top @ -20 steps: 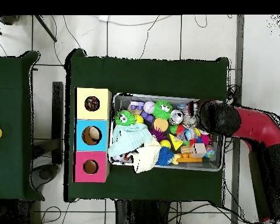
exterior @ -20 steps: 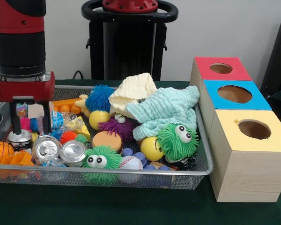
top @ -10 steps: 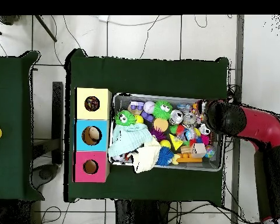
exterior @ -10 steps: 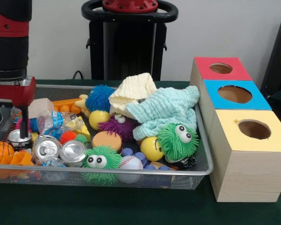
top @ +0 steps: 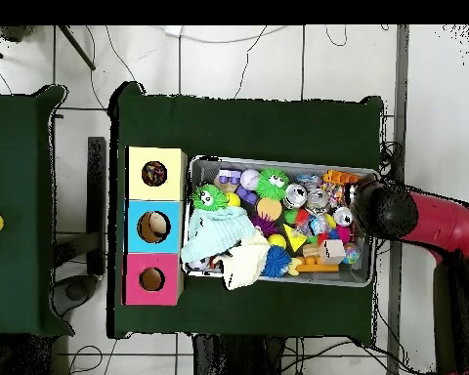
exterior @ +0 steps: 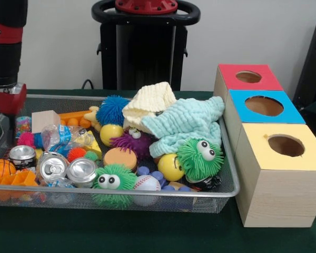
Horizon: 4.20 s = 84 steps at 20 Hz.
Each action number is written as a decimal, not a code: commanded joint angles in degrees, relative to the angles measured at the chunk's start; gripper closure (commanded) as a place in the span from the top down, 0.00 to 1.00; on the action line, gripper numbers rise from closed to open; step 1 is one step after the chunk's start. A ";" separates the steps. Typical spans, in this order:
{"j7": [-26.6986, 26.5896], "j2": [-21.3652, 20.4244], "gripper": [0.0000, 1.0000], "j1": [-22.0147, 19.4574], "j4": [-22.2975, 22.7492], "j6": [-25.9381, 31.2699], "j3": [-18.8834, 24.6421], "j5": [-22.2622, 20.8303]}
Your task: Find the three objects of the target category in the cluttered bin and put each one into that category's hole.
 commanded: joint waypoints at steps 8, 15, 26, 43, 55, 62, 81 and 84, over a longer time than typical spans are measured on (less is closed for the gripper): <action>10.56 2.50 1.00 3.00 8.24 -10.53 -8.44 -4.00; 6.72 7.52 1.00 2.47 4.37 -10.31 -5.64 -1.81; 7.58 9.97 1.00 3.23 3.67 -11.93 -4.92 -0.91; 8.25 15.39 1.00 3.85 0.64 -14.93 -4.19 0.57; 8.74 8.98 1.00 5.38 5.84 -11.91 -5.99 2.85; 12.38 8.35 0.00 5.73 7.90 -17.18 -7.20 3.77; 15.82 -7.96 0.00 10.31 27.89 -14.26 -14.78 9.47; 16.75 -10.20 0.00 11.84 30.76 -15.01 -16.84 10.76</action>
